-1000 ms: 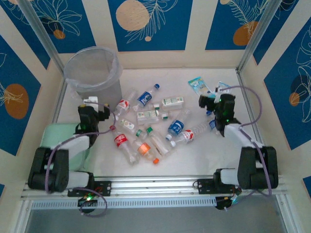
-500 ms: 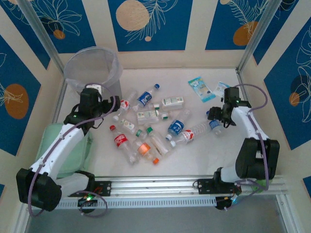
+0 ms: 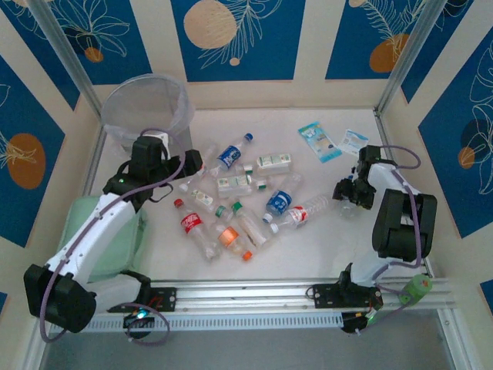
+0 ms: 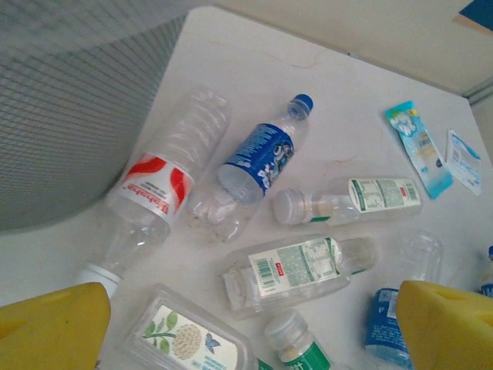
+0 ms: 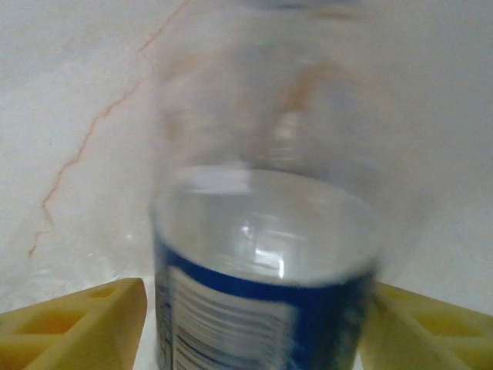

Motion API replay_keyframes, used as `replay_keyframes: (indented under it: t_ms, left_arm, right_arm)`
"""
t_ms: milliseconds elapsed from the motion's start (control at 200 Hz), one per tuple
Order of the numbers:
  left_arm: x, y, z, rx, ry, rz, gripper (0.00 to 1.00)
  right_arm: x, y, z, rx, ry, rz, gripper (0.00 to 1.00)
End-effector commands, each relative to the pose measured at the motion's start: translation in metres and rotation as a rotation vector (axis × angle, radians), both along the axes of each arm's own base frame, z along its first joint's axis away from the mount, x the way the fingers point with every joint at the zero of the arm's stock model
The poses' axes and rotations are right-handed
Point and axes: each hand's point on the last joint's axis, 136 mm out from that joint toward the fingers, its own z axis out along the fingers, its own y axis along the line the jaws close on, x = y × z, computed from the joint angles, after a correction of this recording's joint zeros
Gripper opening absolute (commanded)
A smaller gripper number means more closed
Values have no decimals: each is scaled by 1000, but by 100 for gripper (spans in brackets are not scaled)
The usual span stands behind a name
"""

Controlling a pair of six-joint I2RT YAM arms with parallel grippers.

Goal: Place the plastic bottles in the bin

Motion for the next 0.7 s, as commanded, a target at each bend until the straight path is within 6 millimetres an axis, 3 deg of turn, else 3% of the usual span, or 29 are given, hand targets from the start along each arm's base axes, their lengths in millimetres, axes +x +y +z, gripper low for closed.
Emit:
replay_keyframes:
  t_ms: [0, 95, 180, 280, 360, 445, 525, 615, 695]
  left_arm:
    - [7, -21, 26, -94, -46, -42, 94]
    - [11, -33, 35, -125, -53, -68, 94]
    - [12, -48, 46, -156, -67, -102, 93]
    - [15, -71, 62, -254, -83, -159, 94]
    - [17, -91, 77, -366, -102, -212, 94]
    - [18, -113, 94, -480, -137, -271, 95]
    - [16, -132, 106, -545, -157, -331, 96]
    - [12, -155, 109, -556, -153, -399, 99]
    - [7, -173, 102, -539, -126, -445, 98]
  right_arm:
    - [6, 3, 3, 36, -29, 9, 63]
    - [10, -2, 23, 14, -64, 2, 54]
    - [15, -1, 52, 15, -129, 0, 46]
    - [26, 18, 90, 90, -233, 14, 42]
    - [37, 59, 120, 241, -346, 84, 42]
    - [44, 131, 158, 518, -487, 276, 42]
    - [33, 192, 189, 735, -557, 496, 42]
    - [19, 238, 203, 834, -571, 694, 41]
    - [12, 264, 208, 894, -568, 787, 42]
